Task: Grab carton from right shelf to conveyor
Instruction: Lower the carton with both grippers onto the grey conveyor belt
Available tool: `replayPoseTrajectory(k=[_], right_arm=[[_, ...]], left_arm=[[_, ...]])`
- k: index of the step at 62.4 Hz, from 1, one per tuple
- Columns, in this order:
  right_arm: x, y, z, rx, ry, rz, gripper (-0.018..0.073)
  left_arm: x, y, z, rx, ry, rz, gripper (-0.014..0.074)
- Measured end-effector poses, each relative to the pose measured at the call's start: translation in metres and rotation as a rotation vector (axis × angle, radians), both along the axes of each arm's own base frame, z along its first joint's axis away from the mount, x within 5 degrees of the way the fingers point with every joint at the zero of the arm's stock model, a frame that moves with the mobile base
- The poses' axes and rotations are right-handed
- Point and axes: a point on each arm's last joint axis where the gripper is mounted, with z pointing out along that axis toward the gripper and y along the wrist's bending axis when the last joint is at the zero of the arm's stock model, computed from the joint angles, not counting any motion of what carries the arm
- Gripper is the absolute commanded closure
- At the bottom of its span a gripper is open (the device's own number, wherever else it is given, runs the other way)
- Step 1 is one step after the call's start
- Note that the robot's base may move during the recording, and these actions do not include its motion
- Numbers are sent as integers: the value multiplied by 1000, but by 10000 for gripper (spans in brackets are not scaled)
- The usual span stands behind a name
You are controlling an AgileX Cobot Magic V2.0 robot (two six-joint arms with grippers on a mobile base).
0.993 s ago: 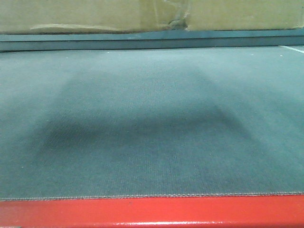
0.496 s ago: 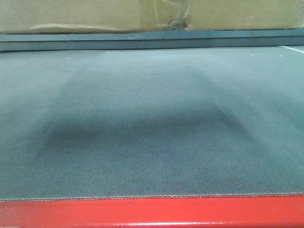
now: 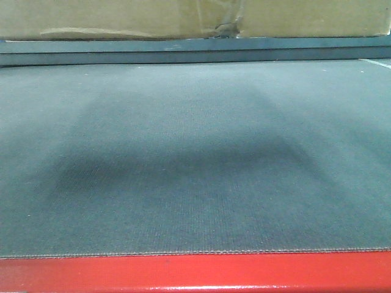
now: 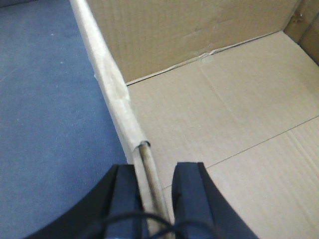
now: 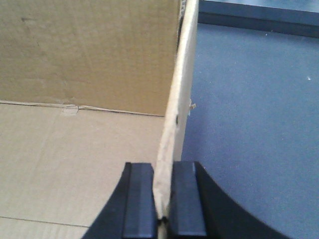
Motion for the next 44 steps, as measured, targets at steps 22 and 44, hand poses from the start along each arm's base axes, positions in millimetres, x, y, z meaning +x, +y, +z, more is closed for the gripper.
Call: replayPoseTrajectory(k=[22, 44], right_arm=[[1, -1, 1, 6, -5, -2, 627], [16, -9, -22, -15, 146, -33, 627]], left_arm=[[2, 2, 0, -1, -7, 10, 613], [72, 22, -34, -102, 63, 72, 613]])
